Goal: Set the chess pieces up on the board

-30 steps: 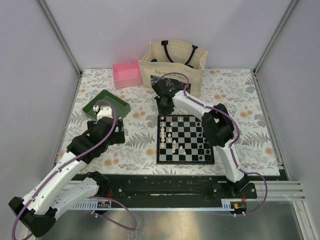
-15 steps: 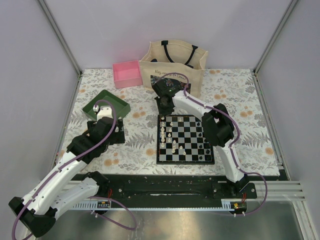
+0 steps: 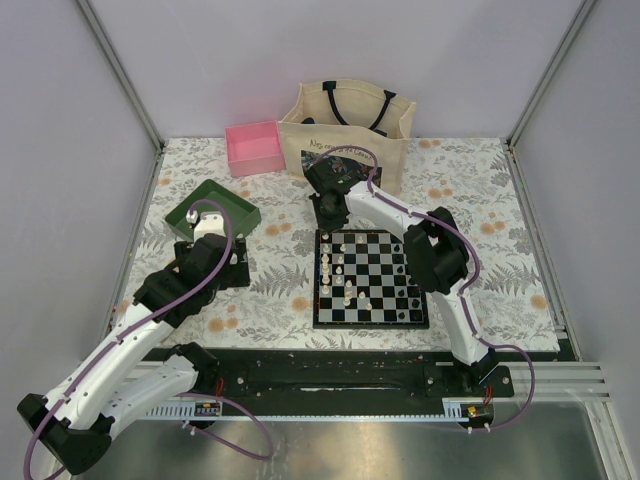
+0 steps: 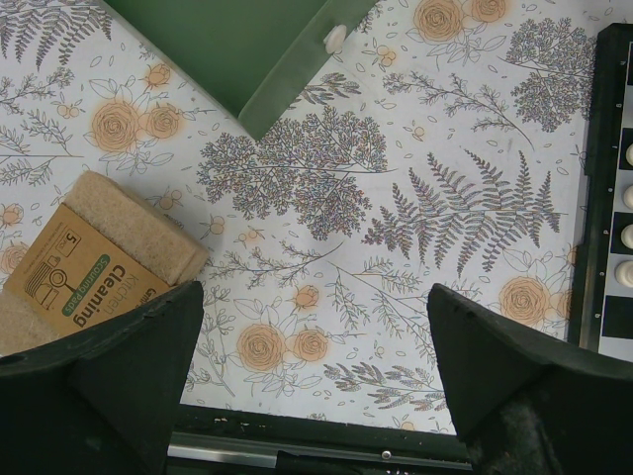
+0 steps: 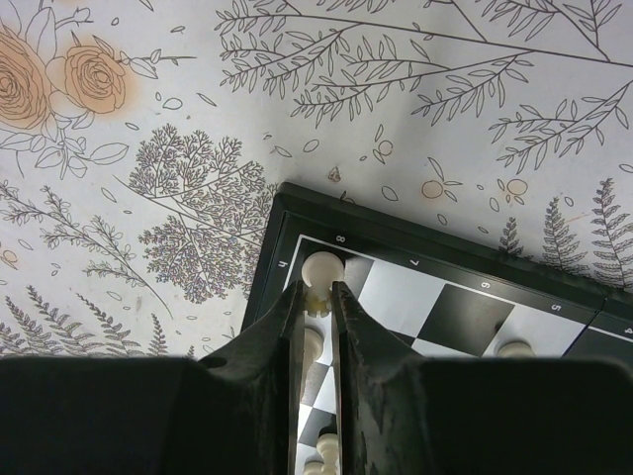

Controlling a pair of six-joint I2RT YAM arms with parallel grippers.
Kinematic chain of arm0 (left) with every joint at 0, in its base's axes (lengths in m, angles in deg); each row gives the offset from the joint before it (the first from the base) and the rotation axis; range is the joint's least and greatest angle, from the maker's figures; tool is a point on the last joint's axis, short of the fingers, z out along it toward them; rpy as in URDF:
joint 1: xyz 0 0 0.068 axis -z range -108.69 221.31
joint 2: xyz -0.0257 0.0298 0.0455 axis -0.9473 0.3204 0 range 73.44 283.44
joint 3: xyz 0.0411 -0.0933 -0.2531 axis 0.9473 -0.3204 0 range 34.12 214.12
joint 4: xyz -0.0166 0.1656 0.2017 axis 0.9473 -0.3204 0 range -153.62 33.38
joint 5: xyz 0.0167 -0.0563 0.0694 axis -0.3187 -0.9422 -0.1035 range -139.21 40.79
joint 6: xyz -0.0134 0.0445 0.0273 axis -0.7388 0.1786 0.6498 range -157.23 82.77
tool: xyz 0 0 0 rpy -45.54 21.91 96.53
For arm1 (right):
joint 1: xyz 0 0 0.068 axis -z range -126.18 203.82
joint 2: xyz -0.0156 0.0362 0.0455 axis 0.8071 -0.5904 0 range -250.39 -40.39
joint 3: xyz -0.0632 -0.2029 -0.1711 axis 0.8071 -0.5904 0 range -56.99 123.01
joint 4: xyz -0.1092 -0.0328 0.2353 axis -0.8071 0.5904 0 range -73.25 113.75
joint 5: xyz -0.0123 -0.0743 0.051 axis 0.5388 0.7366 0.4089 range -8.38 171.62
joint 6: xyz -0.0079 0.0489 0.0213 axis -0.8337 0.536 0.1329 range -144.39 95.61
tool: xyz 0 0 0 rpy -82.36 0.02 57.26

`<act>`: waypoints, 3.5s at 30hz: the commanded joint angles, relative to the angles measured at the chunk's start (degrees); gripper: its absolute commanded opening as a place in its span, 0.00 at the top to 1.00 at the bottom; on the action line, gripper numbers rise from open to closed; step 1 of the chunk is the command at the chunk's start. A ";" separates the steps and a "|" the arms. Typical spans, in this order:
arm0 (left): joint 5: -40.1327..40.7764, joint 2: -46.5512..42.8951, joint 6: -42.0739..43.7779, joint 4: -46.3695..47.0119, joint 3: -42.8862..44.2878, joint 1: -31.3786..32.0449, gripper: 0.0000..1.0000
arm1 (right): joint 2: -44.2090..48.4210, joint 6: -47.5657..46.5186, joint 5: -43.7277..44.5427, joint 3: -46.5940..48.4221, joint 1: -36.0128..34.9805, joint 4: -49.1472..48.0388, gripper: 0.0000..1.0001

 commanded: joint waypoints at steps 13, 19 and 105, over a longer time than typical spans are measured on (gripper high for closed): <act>0.68 -0.63 -0.22 1.42 1.39 -0.27 0.01 | 3.85 -0.54 -0.98 -1.83 -1.10 0.48 0.71; 0.68 -0.46 -0.14 1.33 1.39 -0.27 0.01 | 7.19 -1.06 0.07 -0.86 -1.01 1.10 0.60; 0.41 -1.07 -0.05 1.33 1.39 -0.27 0.01 | 29.43 11.24 1.92 -41.64 -10.33 -6.54 0.55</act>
